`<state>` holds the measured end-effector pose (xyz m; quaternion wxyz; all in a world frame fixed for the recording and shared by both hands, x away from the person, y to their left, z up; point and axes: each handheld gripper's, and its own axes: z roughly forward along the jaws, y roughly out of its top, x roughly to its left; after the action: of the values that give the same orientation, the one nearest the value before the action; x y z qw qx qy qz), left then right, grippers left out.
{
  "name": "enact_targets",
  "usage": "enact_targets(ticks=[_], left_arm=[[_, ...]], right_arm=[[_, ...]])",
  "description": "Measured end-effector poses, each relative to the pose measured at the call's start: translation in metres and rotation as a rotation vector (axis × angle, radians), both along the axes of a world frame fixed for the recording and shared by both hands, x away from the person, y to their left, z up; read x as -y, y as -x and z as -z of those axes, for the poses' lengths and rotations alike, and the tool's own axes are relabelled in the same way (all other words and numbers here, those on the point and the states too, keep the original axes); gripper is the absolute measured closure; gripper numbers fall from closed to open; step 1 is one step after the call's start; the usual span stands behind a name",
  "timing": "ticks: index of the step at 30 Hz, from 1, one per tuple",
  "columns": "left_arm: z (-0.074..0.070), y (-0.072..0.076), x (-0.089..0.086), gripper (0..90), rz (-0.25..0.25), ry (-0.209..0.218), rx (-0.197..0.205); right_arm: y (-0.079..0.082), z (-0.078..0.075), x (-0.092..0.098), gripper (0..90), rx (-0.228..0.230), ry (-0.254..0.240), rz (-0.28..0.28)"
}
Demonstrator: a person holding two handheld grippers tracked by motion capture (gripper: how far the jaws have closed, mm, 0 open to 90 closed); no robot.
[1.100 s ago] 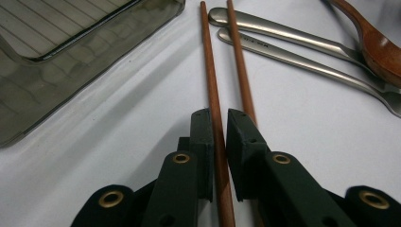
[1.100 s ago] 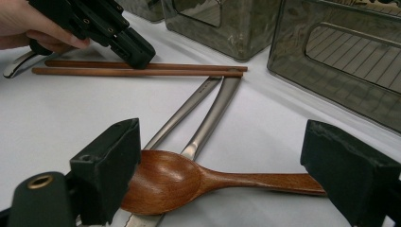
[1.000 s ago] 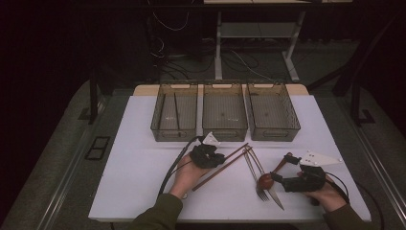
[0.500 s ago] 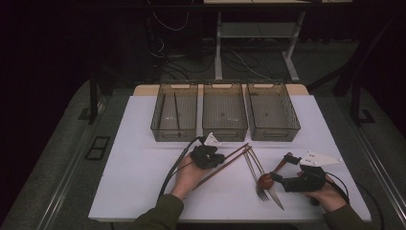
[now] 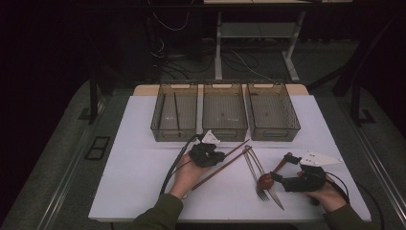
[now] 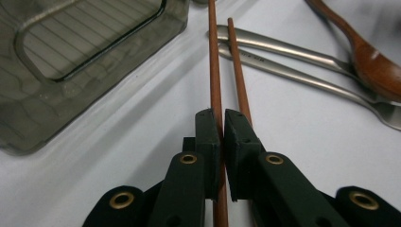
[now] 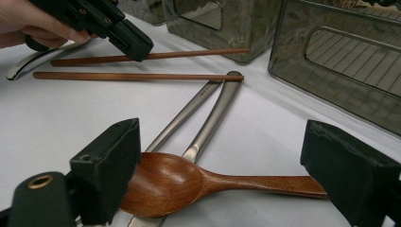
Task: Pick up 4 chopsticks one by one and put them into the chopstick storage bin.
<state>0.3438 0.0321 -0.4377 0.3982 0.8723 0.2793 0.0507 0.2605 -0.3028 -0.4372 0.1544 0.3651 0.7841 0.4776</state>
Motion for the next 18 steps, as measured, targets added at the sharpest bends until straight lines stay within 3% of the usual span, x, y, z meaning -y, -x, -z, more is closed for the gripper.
enact_targets(ticks=[10,18], left_arm=[[-0.016,0.004,-0.003,83.8,0.024,0.034,0.022],[-0.026,0.005,-0.012,83.8,0.010,0.085,0.025]], right_arm=[[0.000,-0.001,0.001,13.0,0.005,-0.002,-0.001],[0.001,-0.001,0.001,13.0,0.000,-0.008,0.002]])
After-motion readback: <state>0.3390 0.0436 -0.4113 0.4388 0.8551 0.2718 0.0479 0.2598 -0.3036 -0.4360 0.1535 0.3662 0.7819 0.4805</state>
